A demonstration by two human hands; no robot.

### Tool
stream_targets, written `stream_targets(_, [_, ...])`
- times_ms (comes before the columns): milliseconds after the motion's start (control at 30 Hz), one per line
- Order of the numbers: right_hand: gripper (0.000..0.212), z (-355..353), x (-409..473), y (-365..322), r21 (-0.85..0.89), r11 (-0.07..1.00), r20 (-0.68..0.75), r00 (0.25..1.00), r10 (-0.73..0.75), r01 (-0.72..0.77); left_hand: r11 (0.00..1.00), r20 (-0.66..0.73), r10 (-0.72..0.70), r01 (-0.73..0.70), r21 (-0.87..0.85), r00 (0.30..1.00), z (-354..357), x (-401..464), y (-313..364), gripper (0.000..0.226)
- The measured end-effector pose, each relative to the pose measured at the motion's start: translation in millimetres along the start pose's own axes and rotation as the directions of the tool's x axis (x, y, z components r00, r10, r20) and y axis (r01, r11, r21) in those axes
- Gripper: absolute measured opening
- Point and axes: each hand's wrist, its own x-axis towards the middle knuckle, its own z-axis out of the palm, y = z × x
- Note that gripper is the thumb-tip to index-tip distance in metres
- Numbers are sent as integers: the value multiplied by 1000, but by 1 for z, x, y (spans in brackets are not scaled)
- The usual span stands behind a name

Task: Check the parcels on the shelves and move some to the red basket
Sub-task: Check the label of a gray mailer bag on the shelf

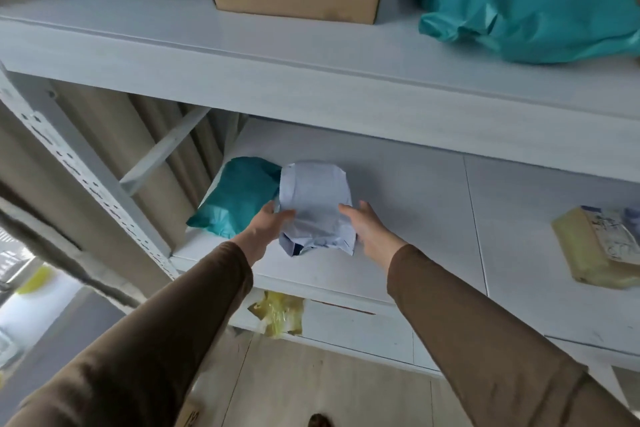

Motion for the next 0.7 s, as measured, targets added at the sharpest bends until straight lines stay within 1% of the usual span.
stream_targets(33, [46,2,-6,-2,14,1000,-7,1000,10,-10,1000,16,-9,9,-8,1000,-4,5,-1,37])
stream_targets(67, [50,6,-11,-1,22,999,-8,999,33,-33,1000,38,-25,25,-12,999,-8,7,-1,34])
stream_targets(133, [83,11,-19,6,24,995,27,995,96,-97,995,111,-101,102,-9,989,-18,3,-2,32])
stream_targets(167, [82,13,-23,12,25,994,38,994,105,-106,987,150,-157,160,-10,976,-25,-1,-5,35])
stream_targets(233, [45,20,-41,20,10,994,42,993,108,-109,965,239,-240,259,-48,941,-41,-10,-14,47])
stream_targets(267, [35,25,-50,25,5,993,18,993,117,-117,956,293,-251,284,-75,923,-49,-15,-18,52])
stream_targets(333, [40,34,-69,34,-13,994,-40,993,111,-112,938,395,-250,322,-126,884,-64,-25,-27,52])
stream_targets(367, [41,39,-76,36,-3,996,-57,995,85,-85,930,433,-250,339,-141,866,-72,-32,-29,50])
stream_targets(400, [38,44,-84,37,-1,998,-73,996,60,-61,926,461,-250,350,-143,851,-79,-40,-29,48])
stream_targets(467, [20,58,-110,27,-33,999,-119,993,-16,13,923,509,-245,359,-138,825,-95,-54,-30,46])
stream_targets(500, [16,65,-122,20,-44,997,-132,989,-71,66,924,539,-235,358,-136,809,-102,-59,-31,46])
stream_targets(533, [17,71,-134,11,-57,991,-135,983,-128,121,925,567,-217,353,-140,794,-109,-66,-31,48])
stream_targets(600, [28,88,-159,-9,-119,968,-127,964,-235,220,927,617,-149,326,-185,773,-123,-77,-33,54])
stream_targets(667, [40,102,-185,-28,-229,924,-102,936,-336,306,921,656,-66,299,-250,752,-132,-86,-34,56])
stream_targets(700, [41,108,-197,-37,-292,895,-83,923,-375,337,912,677,-37,303,-278,735,-134,-90,-34,54])
